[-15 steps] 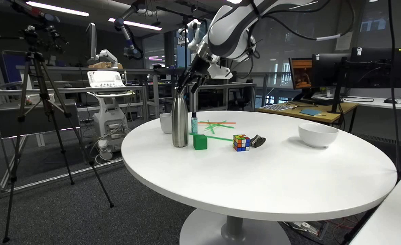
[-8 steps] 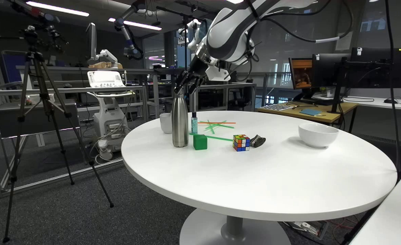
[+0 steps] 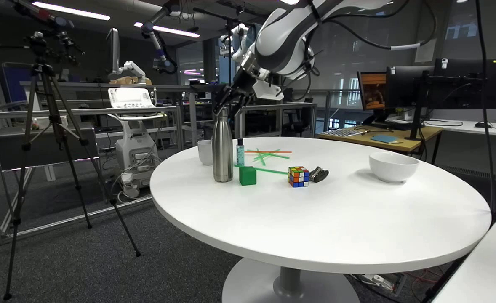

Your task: Move the silver bottle closer to the white cup

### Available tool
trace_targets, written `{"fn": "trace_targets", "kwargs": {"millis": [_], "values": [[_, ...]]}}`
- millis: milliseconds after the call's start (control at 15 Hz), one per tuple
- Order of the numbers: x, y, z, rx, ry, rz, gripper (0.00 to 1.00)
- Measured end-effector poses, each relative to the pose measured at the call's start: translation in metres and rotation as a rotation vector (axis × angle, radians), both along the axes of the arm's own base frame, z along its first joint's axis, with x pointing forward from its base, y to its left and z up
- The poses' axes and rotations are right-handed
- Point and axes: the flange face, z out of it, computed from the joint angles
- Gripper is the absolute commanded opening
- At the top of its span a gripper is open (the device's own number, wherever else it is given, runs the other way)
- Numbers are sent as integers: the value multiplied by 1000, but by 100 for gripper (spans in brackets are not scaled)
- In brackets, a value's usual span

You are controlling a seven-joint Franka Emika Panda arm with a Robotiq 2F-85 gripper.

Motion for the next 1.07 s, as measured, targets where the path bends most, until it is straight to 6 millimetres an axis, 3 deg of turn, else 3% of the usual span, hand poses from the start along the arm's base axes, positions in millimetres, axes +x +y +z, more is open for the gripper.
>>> {"fn": "trace_targets", "kwargs": {"millis": [733, 867, 1067], "values": [[9, 9, -10, 32, 8, 9, 100], [12, 10, -12, 36, 7, 10, 74], [15, 11, -14, 43, 7, 9, 52]]}}
